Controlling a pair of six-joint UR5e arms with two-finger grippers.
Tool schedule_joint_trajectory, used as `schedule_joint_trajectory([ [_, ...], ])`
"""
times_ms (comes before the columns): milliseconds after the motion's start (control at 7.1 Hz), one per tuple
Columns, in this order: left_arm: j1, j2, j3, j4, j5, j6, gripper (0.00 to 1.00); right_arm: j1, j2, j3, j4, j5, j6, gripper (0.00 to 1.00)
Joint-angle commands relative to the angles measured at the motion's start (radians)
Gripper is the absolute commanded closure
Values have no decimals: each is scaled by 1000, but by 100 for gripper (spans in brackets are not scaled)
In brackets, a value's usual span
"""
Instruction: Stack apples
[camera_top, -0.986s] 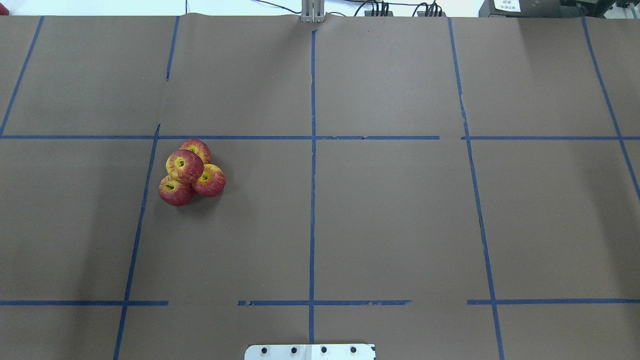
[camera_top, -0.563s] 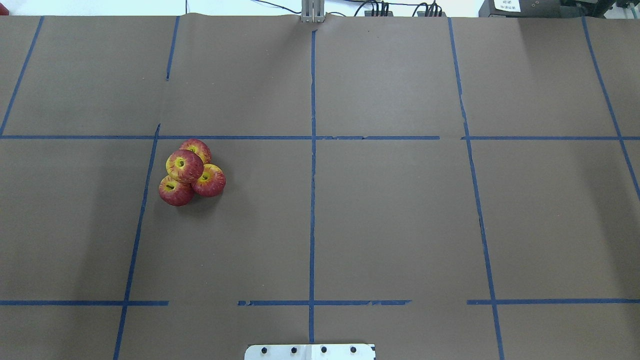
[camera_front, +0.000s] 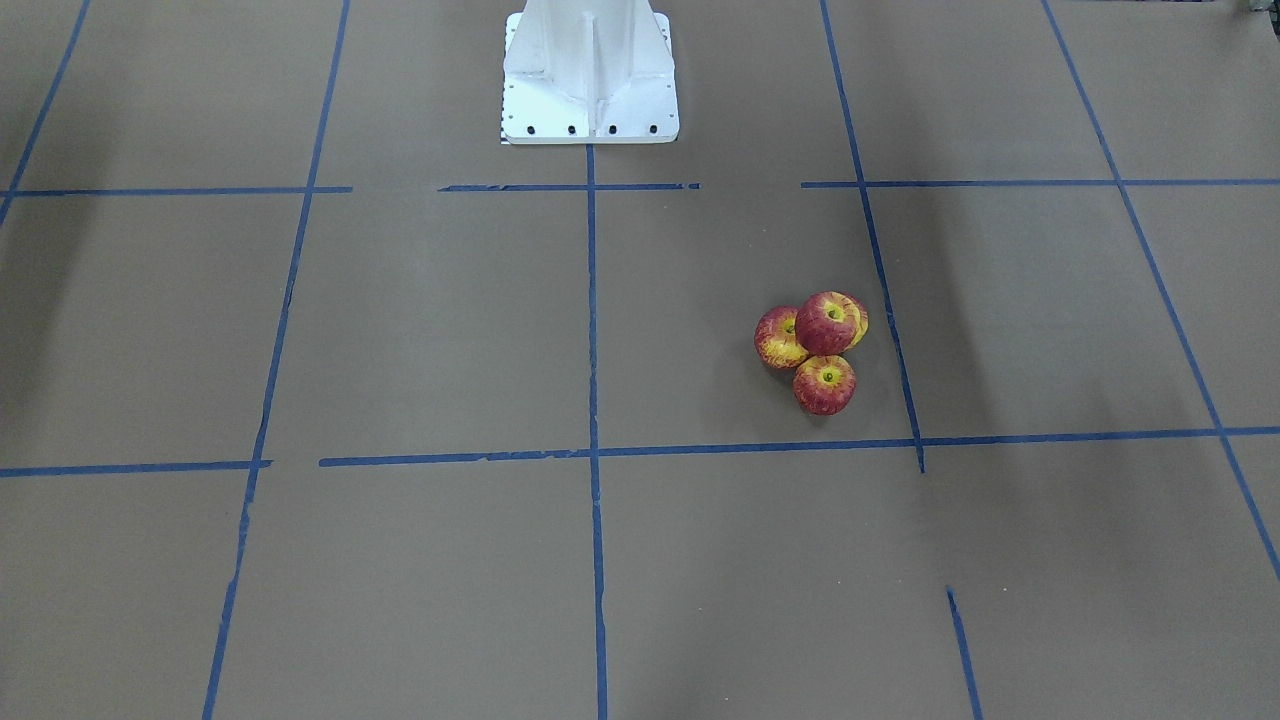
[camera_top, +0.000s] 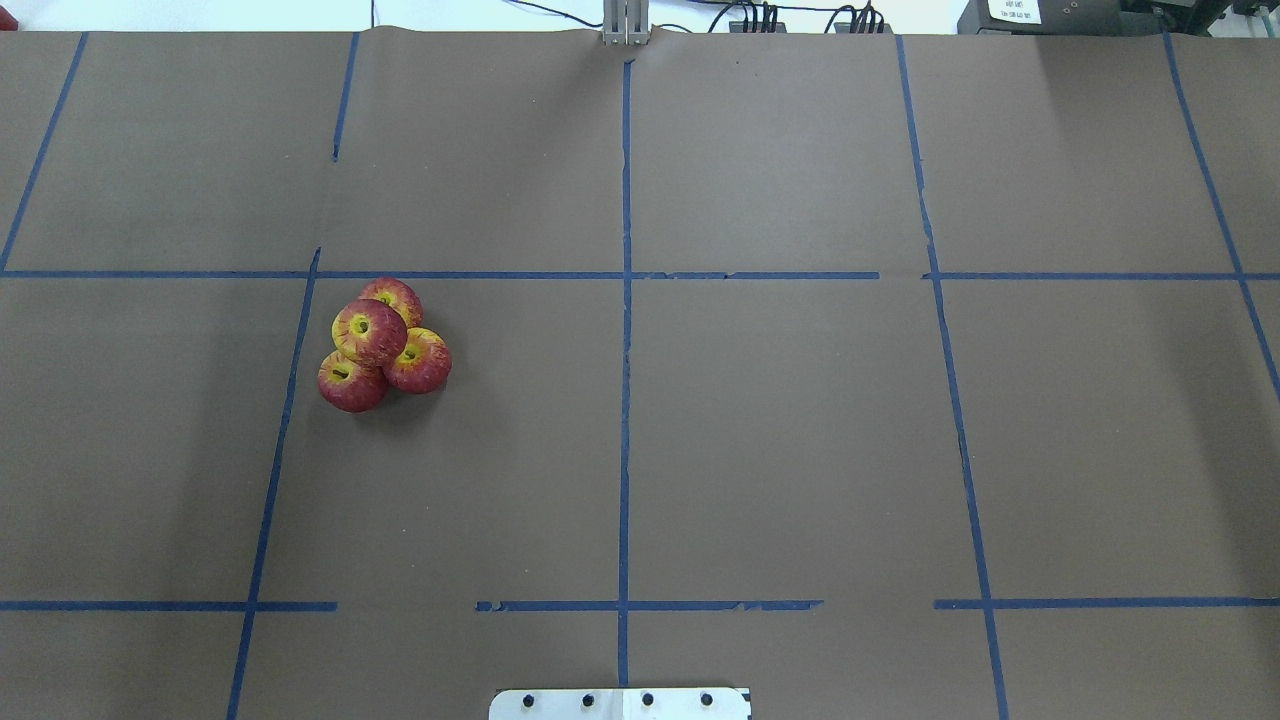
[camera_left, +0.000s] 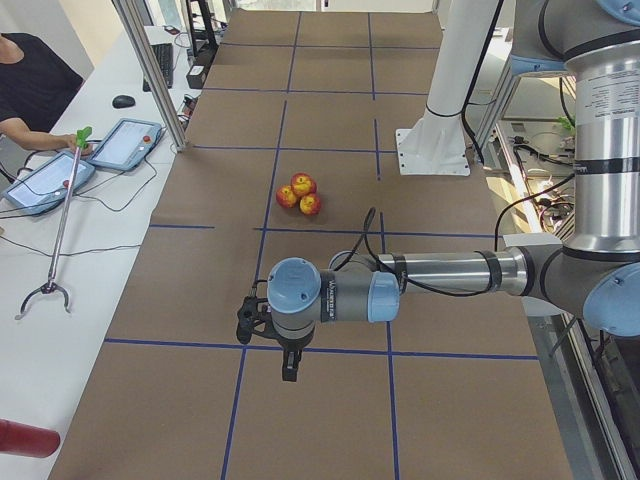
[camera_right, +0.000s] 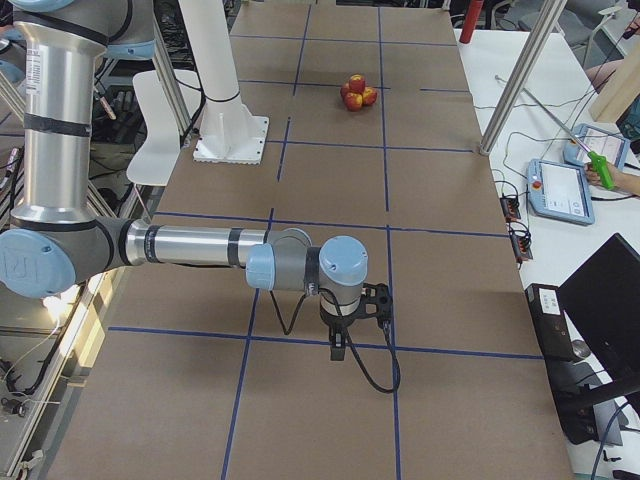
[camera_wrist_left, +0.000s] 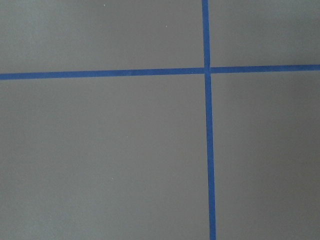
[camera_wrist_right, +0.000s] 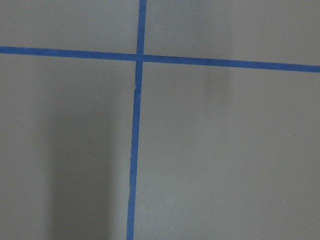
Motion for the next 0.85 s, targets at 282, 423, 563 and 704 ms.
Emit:
schedule_joint_trajectory([
  [282, 7, 24, -11, -27, -13, 5, 0, 0, 0, 0, 0, 0, 0, 0],
  [423, 7, 12, -8, -25, -5, 5, 0, 0, 0, 0, 0, 0, 0, 0],
  [563, -1, -7, -17, 0, -13, 5, 0, 0, 0, 0, 0, 0, 0, 0],
  [704, 1, -15, -20, 14, -11, 5, 0, 0, 0, 0, 1, 0, 0, 0],
])
